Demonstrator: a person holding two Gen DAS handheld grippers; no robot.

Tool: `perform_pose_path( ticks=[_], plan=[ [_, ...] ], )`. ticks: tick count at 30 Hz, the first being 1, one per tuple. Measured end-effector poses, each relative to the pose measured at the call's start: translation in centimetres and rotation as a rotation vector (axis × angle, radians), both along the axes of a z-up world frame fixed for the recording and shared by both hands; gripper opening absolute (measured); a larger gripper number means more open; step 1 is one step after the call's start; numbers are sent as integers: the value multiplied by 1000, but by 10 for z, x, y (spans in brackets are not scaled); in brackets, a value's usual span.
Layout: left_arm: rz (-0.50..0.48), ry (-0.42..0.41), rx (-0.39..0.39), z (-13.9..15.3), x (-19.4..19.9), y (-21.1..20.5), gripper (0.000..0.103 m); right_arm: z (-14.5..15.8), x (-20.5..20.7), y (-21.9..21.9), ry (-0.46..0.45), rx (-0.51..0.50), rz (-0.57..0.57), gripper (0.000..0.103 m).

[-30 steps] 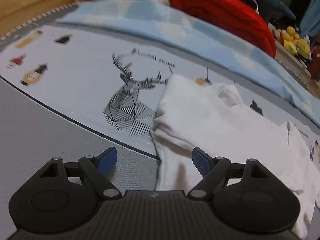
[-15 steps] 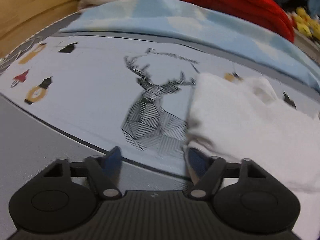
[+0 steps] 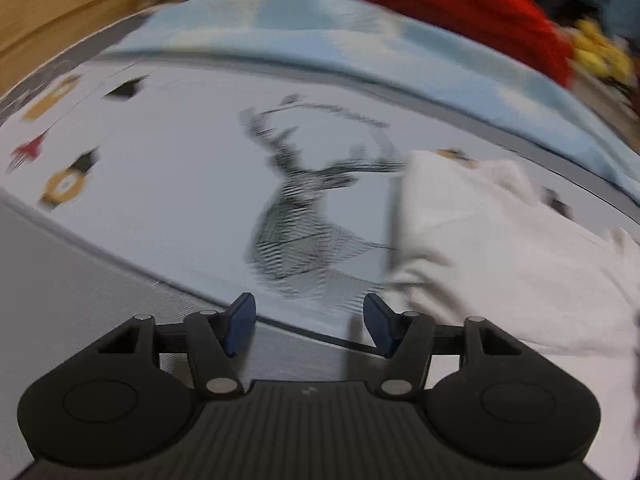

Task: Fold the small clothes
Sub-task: 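Pinch the shirt body with the right gripper while the left gripper grasps the shirt edge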

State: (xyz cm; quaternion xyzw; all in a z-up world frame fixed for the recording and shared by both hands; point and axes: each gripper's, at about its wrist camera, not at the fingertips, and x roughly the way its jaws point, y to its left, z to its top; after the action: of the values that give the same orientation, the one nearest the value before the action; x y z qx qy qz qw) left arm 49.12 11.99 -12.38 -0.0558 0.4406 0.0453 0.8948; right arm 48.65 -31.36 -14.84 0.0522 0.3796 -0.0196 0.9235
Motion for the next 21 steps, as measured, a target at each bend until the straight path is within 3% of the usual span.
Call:
perform_pose_path(
  ticks=[4, 8, 12, 14, 17, 19, 21],
  plan=[
    [-137, -43, 109, -2, 1, -33, 70, -10, -6, -3, -44, 15, -5, 9],
    [-78, -48, 219, -19, 20, -50, 71, -13, -7, -4, -52, -1, 7, 10],
    [50, 25, 102, -21, 23, -20, 76, -13, -9, 1, -52, -32, 14, 10],
    [31, 39, 96, -18, 18, -13, 76, -12, -7, 2, -40, -25, 8, 10],
    [-2, 54, 163, -14, 9, -10, 75, -12, -4, 1, -33, -24, 2, 11],
    [-29, 62, 149, -9, 5, -1, 75, -10, -5, 2, -25, -56, 25, 21],
    [-18, 28, 99, 2, 1, 8, 76, -1, -9, 0, -9, -103, 4, 50]
  ],
)
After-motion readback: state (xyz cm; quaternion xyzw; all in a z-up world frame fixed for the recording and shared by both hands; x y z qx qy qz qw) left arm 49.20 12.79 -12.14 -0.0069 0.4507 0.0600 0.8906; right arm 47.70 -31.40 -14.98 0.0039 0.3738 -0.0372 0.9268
